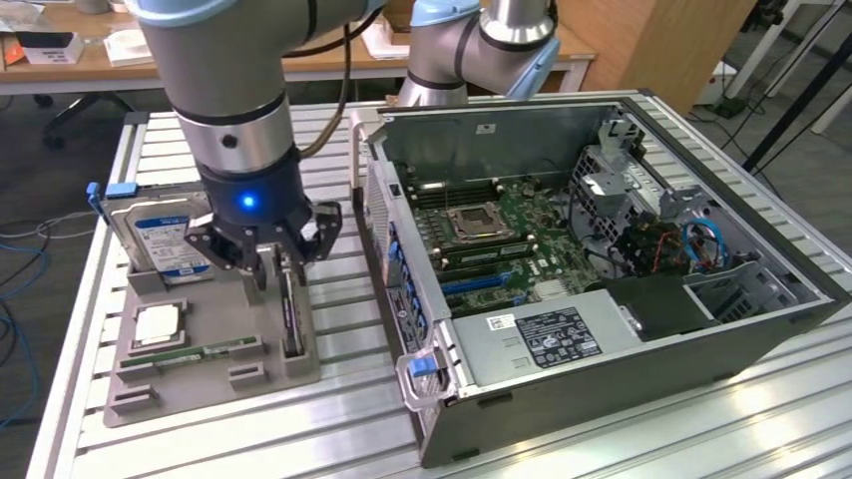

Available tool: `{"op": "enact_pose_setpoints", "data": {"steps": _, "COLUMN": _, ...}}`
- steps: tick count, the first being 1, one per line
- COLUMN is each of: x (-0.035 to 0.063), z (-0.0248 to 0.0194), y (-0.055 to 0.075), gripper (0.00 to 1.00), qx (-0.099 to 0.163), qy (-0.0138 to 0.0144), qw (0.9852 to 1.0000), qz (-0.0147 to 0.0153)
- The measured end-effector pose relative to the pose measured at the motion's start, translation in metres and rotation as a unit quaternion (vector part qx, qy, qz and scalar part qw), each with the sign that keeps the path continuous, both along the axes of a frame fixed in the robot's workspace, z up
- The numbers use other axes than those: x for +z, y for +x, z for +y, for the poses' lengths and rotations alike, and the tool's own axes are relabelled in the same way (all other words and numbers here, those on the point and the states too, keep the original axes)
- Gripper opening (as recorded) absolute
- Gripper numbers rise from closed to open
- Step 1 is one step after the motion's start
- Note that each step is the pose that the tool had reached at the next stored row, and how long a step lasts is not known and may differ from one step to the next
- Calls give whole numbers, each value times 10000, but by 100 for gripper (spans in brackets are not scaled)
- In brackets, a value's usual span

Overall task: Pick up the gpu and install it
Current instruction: 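Pick up the gpu and move the gpu toward the slot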

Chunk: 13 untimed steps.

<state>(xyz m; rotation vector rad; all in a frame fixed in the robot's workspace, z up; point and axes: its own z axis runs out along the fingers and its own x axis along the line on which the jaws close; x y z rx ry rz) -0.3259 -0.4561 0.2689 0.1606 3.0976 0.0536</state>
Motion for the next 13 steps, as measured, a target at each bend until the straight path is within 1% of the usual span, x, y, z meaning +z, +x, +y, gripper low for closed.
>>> {"op": "enact_pose_setpoints", "data": {"steps": 13, "x": -237, "z": 0, "y": -6, "gripper": 47, "qx": -9, "qy": 0, "qw": 10000, "qz": 0}}
